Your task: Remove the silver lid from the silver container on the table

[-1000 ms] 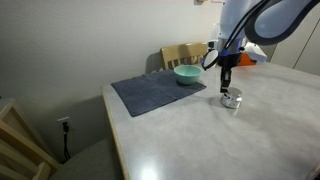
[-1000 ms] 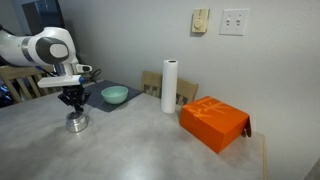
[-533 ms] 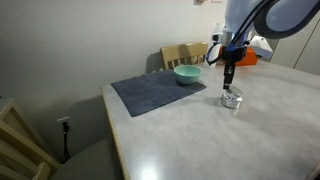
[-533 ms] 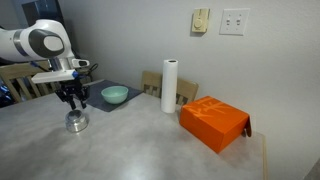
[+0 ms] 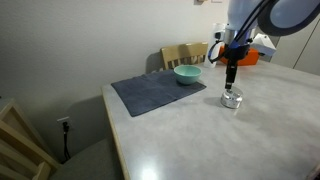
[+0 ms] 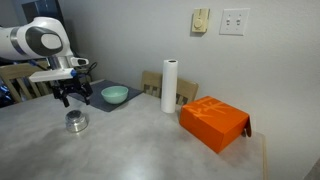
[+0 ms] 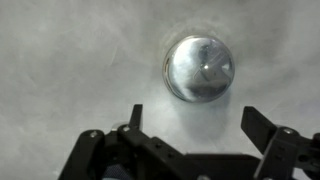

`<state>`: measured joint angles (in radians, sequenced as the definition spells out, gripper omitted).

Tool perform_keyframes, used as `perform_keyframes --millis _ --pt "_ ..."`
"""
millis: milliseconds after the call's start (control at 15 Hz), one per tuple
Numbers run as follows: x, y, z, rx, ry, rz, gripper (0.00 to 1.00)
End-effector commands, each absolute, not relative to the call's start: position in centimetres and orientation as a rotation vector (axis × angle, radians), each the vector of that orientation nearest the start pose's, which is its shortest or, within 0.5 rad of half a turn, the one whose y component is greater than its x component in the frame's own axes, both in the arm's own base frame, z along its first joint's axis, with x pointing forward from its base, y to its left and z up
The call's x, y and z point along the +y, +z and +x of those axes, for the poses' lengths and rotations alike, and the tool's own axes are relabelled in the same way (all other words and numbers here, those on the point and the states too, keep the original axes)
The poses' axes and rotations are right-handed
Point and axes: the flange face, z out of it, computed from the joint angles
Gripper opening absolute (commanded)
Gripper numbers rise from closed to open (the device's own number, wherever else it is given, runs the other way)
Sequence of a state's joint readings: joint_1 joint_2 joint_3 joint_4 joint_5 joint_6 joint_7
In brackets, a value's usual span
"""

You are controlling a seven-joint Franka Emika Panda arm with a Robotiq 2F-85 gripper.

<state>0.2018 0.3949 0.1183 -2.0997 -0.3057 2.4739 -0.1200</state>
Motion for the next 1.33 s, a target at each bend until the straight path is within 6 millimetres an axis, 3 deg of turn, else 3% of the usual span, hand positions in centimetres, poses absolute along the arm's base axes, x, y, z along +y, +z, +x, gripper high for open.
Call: perform_keyframes --millis 0,400,800,1267 --pt "17.4 22.9 54.0 -1.042 -0.022 -3.083 1.00" --pt "15.7 22.4 52.1 -0.915 -0.142 -3.048 1.00" --pt "14.8 22.5 50.0 -0.800 -0.146 -3.029 1.00" --pt "13.0 21.7 51.7 -0.911 -0.139 -2.999 1.00"
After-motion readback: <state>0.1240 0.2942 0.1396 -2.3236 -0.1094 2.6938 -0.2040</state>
